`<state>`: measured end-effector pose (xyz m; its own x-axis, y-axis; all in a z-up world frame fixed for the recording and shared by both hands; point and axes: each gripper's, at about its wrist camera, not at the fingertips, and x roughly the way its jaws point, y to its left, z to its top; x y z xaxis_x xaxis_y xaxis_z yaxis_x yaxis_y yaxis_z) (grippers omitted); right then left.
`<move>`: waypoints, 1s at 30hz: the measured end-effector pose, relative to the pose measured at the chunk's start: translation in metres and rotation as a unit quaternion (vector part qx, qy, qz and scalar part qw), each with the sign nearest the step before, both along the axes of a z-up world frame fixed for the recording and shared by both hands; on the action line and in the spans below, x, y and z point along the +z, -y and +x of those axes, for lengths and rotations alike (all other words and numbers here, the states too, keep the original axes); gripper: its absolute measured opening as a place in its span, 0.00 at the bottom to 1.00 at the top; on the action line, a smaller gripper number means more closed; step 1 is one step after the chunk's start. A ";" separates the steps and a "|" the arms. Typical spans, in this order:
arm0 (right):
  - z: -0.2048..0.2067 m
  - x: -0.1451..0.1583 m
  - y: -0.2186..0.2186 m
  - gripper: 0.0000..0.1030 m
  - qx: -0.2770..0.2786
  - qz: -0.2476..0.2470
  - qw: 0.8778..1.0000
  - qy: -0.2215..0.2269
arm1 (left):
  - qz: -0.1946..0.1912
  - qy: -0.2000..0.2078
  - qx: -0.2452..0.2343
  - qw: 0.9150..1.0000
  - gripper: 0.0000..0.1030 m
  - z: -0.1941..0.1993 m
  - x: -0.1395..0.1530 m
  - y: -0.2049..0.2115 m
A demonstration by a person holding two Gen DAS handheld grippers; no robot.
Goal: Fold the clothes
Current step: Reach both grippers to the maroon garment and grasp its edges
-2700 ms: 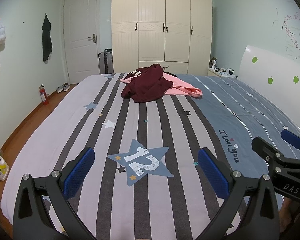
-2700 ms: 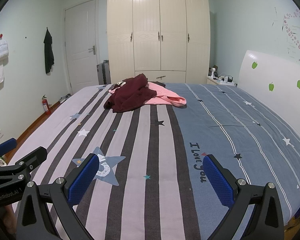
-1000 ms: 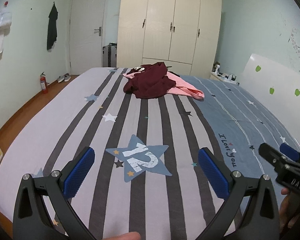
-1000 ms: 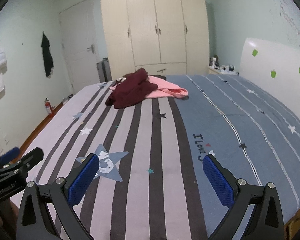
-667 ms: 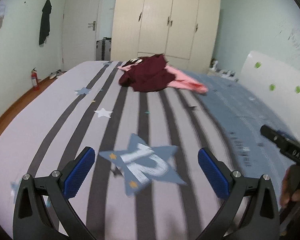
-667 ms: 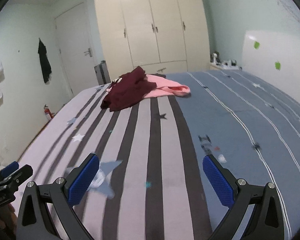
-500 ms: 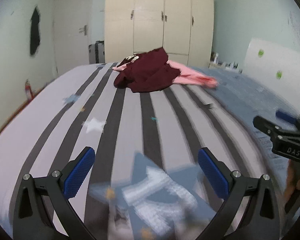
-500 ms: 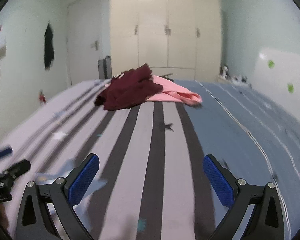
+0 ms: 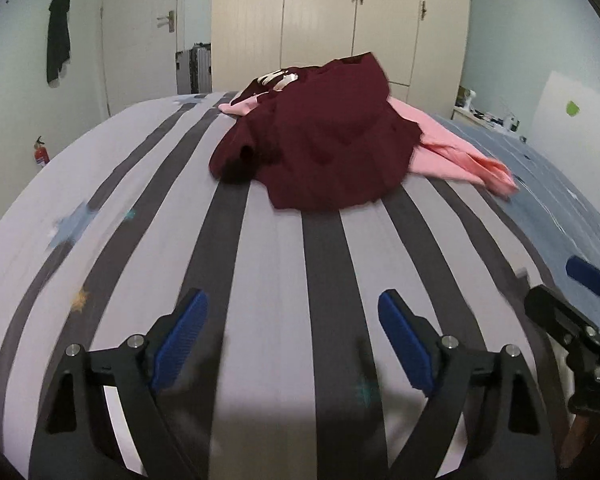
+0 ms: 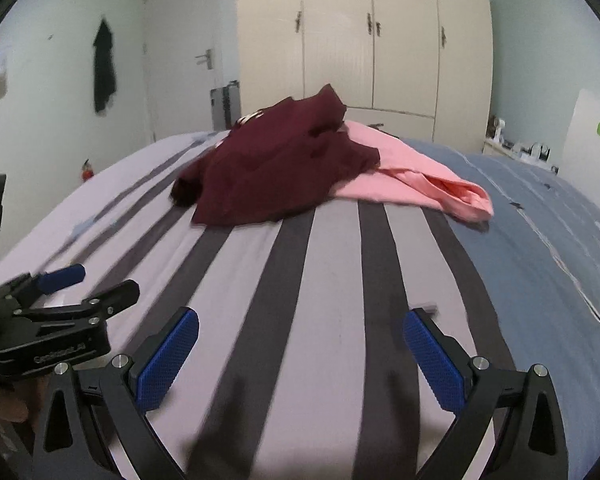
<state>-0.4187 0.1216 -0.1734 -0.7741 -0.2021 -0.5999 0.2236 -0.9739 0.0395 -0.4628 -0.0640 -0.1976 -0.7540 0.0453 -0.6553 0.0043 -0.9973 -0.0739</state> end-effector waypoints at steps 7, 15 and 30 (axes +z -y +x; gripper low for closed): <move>-0.120 0.001 0.004 0.98 -0.037 -0.030 0.998 0.046 | -0.007 0.013 0.036 0.999 0.82 -0.122 0.001 0.040; -0.218 -0.015 0.028 0.98 -0.046 -0.022 0.997 0.065 | -0.009 0.086 0.036 0.996 0.55 -0.187 -0.037 0.077; -0.216 -0.014 0.025 0.09 0.002 -0.068 0.990 0.123 | 0.044 0.065 -0.083 0.993 0.08 -0.085 0.003 0.088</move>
<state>-0.6350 0.0968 -0.1873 -0.6070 -0.2971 -0.7371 0.1944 -0.9548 0.2247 -0.5476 -0.1522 -0.1945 -0.6412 0.2236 -0.7340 -0.1443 -0.9747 -0.1709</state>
